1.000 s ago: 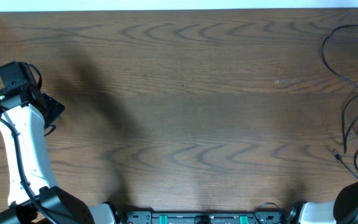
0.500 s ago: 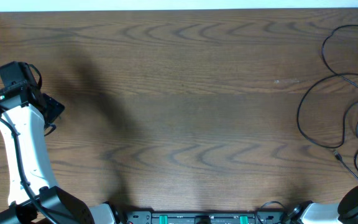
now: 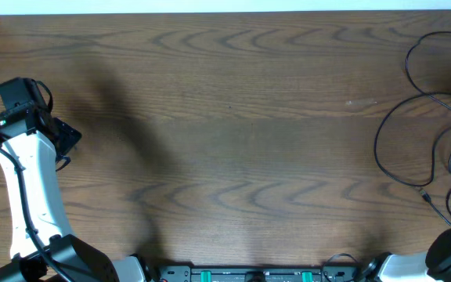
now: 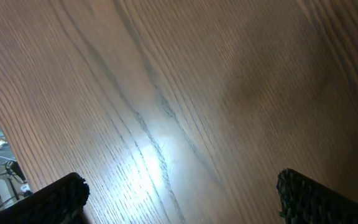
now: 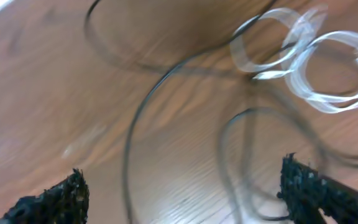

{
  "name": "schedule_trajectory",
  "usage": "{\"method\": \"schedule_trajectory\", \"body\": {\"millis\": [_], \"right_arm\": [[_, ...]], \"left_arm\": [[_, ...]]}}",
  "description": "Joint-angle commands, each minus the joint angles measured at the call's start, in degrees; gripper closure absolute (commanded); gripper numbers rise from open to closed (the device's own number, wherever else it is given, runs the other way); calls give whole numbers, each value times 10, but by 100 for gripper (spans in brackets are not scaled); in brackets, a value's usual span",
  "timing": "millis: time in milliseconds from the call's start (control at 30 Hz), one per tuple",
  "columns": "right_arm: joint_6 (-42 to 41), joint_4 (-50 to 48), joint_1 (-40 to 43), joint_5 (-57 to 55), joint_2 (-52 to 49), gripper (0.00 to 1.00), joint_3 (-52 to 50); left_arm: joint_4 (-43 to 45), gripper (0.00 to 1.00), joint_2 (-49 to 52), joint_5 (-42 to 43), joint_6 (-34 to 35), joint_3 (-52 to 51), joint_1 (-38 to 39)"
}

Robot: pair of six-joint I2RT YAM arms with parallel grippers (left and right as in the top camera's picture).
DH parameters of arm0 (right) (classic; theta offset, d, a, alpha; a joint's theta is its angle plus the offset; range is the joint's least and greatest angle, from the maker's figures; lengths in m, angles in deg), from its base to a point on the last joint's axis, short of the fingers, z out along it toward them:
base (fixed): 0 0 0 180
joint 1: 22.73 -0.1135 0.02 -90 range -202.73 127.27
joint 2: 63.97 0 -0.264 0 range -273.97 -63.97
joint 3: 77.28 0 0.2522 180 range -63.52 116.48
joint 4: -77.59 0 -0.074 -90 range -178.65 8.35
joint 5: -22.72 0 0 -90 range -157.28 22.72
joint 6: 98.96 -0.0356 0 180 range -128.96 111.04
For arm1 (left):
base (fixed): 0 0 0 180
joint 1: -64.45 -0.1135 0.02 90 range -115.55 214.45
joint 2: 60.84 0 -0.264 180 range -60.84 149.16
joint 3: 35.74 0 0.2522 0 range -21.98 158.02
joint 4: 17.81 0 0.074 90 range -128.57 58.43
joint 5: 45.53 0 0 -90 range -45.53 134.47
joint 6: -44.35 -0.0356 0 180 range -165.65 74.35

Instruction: Untangle cables

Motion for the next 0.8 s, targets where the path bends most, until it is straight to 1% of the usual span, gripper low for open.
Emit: {"method": "schedule_trajectory", "body": {"millis": [0, 133, 333, 533, 767], "right_arm": [[22, 19, -44, 37, -25, 2, -8], [21, 39, -94, 37, -50, 1, -21], [14, 34, -179, 37, -67, 1, -70], [-34, -17, -242, 7, -67, 1, -141], [-77, -38, -282, -28, -67, 1, -199]], "left_arm": [[-2, 2, 4, -10, 9, -6, -1], [-2, 2, 4, -10, 9, -6, -1], [-2, 2, 4, -10, 9, -6, -1], [-2, 2, 4, -10, 9, -6, -1], [-2, 2, 4, -10, 9, -6, -1]]}}
